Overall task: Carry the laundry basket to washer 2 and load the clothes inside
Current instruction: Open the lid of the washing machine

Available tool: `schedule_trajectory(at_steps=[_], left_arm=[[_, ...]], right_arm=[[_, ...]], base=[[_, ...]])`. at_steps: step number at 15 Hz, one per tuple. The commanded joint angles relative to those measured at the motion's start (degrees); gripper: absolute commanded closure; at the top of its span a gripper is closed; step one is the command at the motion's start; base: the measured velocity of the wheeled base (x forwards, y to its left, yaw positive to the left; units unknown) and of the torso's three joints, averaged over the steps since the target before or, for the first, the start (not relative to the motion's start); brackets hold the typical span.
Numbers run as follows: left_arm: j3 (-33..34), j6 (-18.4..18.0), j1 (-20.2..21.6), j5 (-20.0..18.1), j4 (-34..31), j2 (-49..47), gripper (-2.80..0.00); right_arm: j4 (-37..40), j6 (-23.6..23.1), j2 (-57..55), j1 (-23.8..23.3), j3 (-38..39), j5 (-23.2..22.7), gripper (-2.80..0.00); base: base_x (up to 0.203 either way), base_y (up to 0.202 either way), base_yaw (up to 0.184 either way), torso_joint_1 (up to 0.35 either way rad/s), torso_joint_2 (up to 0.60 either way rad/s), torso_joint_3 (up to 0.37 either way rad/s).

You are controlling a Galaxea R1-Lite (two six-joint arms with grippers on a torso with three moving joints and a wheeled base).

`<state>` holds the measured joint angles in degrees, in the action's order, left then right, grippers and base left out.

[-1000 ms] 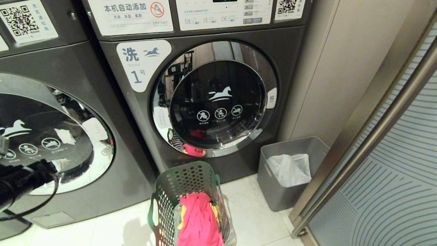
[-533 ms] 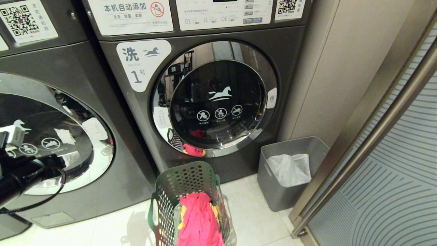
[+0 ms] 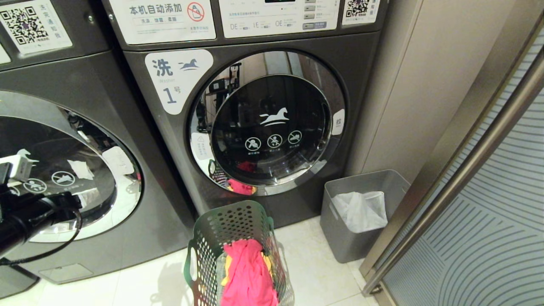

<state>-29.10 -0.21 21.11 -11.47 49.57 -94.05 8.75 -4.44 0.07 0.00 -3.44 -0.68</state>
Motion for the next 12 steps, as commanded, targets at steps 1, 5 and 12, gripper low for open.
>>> schedule_trajectory(at_steps=[1, 5, 12], left_arm=[[-0.11, 0.03, 0.16, 0.05, 0.27, 0.23, -2.8], [-0.7, -0.06, 0.16, 0.14, 0.35, 0.36, -2.8], [-0.78, -0.14, 0.16, 0.22, 0.27, 1.81, -2.8]], right_arm=[[0.04, -0.09, 0.01, 0.0, 0.01, -0.03, 0.0], [0.04, -0.05, 0.01, 0.0, 0.01, -0.03, 0.0], [0.04, -0.05, 0.01, 0.0, 0.01, -0.03, 0.0]], base=[[0.0, 0.0, 0.0, 0.0, 0.0, 0.0], [0.0, 0.0, 0.0, 0.0, 0.0, 0.0], [0.0, 0.0, 0.0, 0.0, 0.0, 0.0]])
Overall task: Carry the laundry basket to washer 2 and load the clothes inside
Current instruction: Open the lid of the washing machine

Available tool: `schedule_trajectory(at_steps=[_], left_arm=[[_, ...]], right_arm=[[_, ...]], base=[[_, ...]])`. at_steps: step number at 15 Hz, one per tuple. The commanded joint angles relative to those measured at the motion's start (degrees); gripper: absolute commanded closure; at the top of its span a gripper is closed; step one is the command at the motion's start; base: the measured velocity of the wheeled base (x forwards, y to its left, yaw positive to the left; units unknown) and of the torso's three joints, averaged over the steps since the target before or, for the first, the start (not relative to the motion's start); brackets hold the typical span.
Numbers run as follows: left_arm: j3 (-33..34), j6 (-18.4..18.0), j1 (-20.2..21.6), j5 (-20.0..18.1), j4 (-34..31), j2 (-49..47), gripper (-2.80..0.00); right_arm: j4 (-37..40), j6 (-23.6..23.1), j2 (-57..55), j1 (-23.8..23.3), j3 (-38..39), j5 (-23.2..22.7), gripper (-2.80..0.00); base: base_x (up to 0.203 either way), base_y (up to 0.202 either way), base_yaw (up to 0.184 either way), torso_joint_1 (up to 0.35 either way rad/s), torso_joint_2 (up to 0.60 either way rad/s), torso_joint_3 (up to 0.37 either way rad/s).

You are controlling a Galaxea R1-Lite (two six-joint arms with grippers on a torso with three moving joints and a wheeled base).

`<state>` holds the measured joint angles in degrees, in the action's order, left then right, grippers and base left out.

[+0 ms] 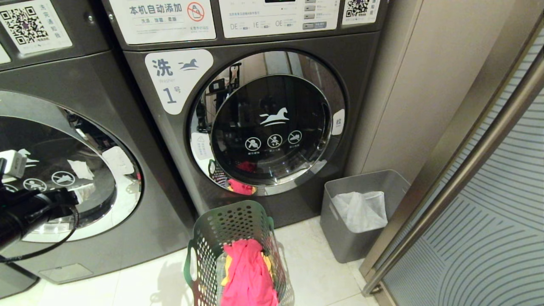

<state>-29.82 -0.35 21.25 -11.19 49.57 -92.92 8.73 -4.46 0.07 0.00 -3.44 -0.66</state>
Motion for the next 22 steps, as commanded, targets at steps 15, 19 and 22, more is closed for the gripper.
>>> schedule_trajectory(at_steps=[15, 19, 22], left_arm=[[0.46, 0.11, 0.02, 0.29, 0.26, 2.2, -2.8], [0.29, 0.18, 0.02, 0.29, 0.26, 2.21, -2.8], [0.03, 0.18, 0.05, 0.29, 0.18, 2.65, -2.8]], right_arm=[[0.06, -0.02, 0.01, 0.0, 0.01, -0.04, 0.0], [0.06, -0.02, 0.01, 0.0, 0.01, -0.04, 0.0], [0.06, -0.03, 0.01, 0.0, 0.01, -0.04, 0.0]], base=[[0.0, 0.0, 0.0, 0.0, 0.0, 0.0], [0.0, 0.0, 0.0, 0.0, 0.0, 0.0], [0.0, 0.0, 0.0, 0.0, 0.0, 0.0]])
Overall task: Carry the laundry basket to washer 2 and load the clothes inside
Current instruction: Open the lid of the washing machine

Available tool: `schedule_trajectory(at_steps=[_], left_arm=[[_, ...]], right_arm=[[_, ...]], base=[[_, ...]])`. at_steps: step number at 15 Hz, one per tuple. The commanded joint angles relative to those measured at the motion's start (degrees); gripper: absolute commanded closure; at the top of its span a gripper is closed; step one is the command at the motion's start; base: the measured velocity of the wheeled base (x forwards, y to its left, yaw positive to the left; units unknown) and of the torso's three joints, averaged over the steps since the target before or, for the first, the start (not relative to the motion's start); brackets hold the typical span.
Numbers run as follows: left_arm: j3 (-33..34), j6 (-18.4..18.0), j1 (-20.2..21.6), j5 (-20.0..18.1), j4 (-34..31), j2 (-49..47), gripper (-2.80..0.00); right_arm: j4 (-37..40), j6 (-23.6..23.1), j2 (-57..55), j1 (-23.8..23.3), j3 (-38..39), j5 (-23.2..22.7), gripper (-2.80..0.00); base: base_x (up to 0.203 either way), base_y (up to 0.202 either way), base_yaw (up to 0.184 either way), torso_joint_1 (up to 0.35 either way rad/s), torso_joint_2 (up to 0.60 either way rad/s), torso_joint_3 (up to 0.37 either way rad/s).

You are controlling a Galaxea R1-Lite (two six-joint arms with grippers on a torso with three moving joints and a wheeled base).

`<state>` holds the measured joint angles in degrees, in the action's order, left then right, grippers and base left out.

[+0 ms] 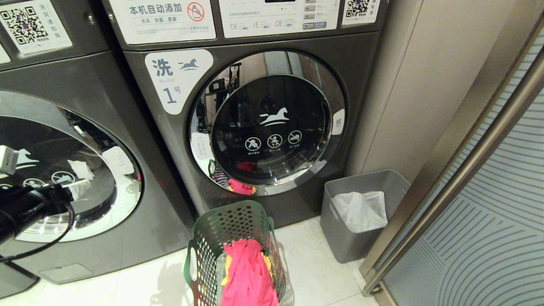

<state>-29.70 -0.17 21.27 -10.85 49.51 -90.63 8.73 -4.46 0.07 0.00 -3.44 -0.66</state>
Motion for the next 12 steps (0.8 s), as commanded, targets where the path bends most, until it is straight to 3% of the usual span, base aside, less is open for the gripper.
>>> schedule_trajectory(at_steps=[1, 8, 12], left_arm=[[-0.09, -0.01, 0.0, -0.05, 0.24, 0.37, -2.8], [-0.27, -0.01, 0.0, -0.17, 0.24, 0.7, -2.8], [-1.97, -0.01, -1.76, -4.48, 0.24, -1.02, -2.8]], right_arm=[[0.06, -0.02, 0.01, 0.0, 0.01, -0.04, 0.0], [0.06, -0.02, 0.01, 0.0, 0.01, -0.04, 0.0], [0.06, -0.02, 0.01, 0.0, 0.01, -0.04, 0.0]], base=[[0.0, 0.0, 0.0, 0.0, 0.0, 0.0], [0.0, 0.0, 0.0, 0.0, 0.0, 0.0], [0.0, 0.0, 0.0, 0.0, 0.0, 0.0]])
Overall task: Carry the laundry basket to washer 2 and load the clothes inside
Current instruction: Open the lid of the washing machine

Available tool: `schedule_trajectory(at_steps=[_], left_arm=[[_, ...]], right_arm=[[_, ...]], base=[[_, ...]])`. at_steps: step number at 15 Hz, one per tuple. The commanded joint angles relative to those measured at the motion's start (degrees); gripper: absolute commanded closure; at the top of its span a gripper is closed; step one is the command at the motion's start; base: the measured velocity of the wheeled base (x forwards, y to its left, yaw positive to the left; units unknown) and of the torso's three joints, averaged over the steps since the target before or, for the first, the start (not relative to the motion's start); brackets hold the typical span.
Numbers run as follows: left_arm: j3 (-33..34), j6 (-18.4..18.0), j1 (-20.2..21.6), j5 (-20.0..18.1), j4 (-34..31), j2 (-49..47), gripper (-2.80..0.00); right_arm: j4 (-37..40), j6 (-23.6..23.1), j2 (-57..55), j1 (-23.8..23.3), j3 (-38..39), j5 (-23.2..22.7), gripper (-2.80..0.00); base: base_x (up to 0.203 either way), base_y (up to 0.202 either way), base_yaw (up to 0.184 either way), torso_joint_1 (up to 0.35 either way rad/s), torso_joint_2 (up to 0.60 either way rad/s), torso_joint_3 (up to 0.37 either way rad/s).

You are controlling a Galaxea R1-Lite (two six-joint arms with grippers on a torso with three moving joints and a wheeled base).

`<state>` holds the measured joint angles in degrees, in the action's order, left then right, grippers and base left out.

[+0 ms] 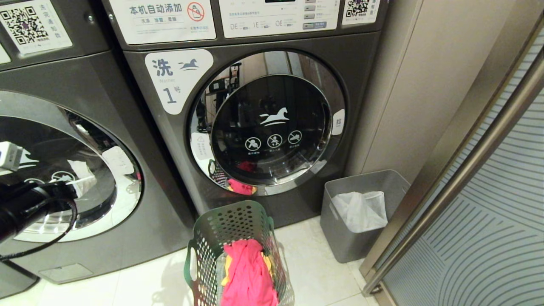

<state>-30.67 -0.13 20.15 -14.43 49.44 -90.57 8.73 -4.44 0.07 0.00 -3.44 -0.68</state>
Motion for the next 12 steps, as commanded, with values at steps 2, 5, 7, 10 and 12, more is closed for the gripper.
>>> schedule_trajectory(at_steps=[2, 5, 7, 10, 12], left_arm=[[-3.27, 0.21, -2.87, -4.5, 0.3, -2.3, -2.8], [-3.53, 0.22, -5.31, -14.23, 0.3, -2.35, -2.8], [-4.04, 0.3, -6.2, -17.21, 0.3, -2.5, -2.8], [-4.81, 0.22, -6.53, -18.88, 0.32, -2.83, -2.8], [-5.87, -0.12, -6.44, -18.66, 0.62, -4.0, -2.8]], right_arm=[[0.06, -0.05, 0.01, -0.05, 0.01, -0.02, 0.0], [0.06, -0.12, 0.01, 0.0, 0.01, -0.02, 0.0], [0.06, -0.05, 0.01, 0.0, 0.01, -0.02, 0.0], [0.06, -0.05, 0.01, 0.0, 0.01, -0.02, 0.0], [0.06, -0.05, 0.01, 0.0, 0.01, -0.02, 0.0]], base=[[0.0, 0.0, 0.0, 0.0, 0.0, 0.0], [0.0, 0.0, 0.0, 0.0, 0.0, 0.0], [0.0, 0.0, 0.0, 0.0, 0.0, 0.0], [0.0, 0.0, 0.0, 0.0, 0.0, 0.0], [0.0, 0.0, 0.0, 0.0, 0.0, 0.0]])
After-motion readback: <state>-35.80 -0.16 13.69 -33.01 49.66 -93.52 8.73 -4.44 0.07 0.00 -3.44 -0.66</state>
